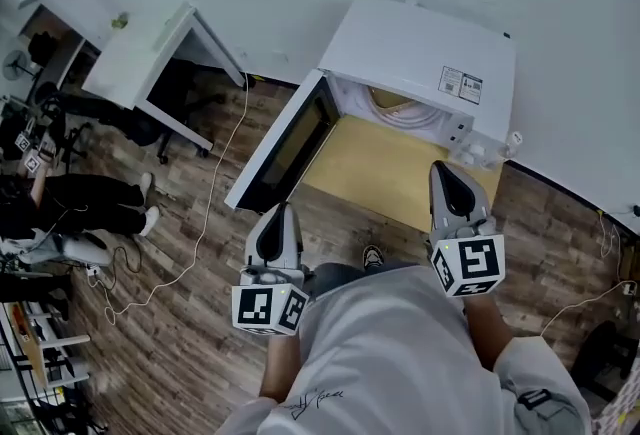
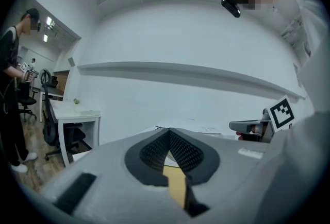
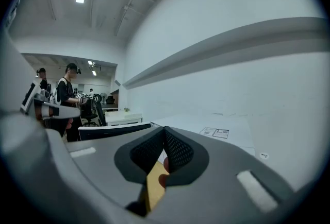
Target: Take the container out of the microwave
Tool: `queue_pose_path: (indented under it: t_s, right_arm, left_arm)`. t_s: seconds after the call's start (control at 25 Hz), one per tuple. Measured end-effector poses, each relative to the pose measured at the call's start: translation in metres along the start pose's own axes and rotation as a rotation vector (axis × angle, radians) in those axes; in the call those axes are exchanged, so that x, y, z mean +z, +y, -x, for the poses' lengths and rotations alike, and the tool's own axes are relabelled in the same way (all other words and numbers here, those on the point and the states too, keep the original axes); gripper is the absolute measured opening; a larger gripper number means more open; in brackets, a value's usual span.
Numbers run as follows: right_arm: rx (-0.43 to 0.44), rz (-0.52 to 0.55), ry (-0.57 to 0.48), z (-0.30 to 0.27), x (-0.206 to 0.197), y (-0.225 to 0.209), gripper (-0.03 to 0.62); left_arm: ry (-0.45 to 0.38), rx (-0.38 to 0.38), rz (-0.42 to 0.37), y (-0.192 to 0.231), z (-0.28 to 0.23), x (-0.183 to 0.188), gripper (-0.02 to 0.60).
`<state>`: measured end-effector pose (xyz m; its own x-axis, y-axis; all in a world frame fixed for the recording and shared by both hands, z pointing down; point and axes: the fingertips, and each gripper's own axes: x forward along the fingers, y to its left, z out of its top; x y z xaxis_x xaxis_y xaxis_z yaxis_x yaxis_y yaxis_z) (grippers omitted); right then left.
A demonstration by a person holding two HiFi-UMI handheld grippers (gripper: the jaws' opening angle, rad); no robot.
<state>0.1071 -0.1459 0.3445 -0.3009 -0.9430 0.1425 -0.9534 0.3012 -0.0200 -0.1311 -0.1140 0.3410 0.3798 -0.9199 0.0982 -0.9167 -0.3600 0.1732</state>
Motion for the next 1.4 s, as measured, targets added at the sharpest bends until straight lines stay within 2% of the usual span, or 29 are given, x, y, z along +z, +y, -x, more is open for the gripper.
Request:
queue_pose_path:
  t_s: [0.2,0.52,0.76,0.92,1.2,1.4]
  right_arm:
    - [0.015,0.089,0.038,-0.019,-0.009,-0.001,0.012]
    - [0.063,0.165,0.114,-0.045,-0.03,0.009,0.012]
    - [0.047,0.195,0.159,-0.075,-0.038,0.011,0.04]
    - [0.048,0.258,0.184,-0.099,-0.047,0.01,0.04]
    - [0.065,0.344,0.254,-0.138,-0.063,0.016,0.049]
    - [0.035,0.439,0.277,-0.162,-0.076,0.011,0.051]
  left_arm:
    - [0.063,-0.058,-0.008,-0.013,-0.017,-0.012,-0.006]
    - [0.077,-0.075,0.01,-0.005,-0.033,-0.013,-0.006]
    - [0.113,-0.118,-0.002,0.004,-0.044,-0.015,-0.006]
    - [0.139,-0.138,-0.026,0.007,-0.053,-0.019,-0.006]
    - [0.162,-0.135,-0.01,0.017,-0.053,-0.022,-0.006]
    - [0.172,-0.125,-0.01,0.027,-0.055,-0.024,-0.006]
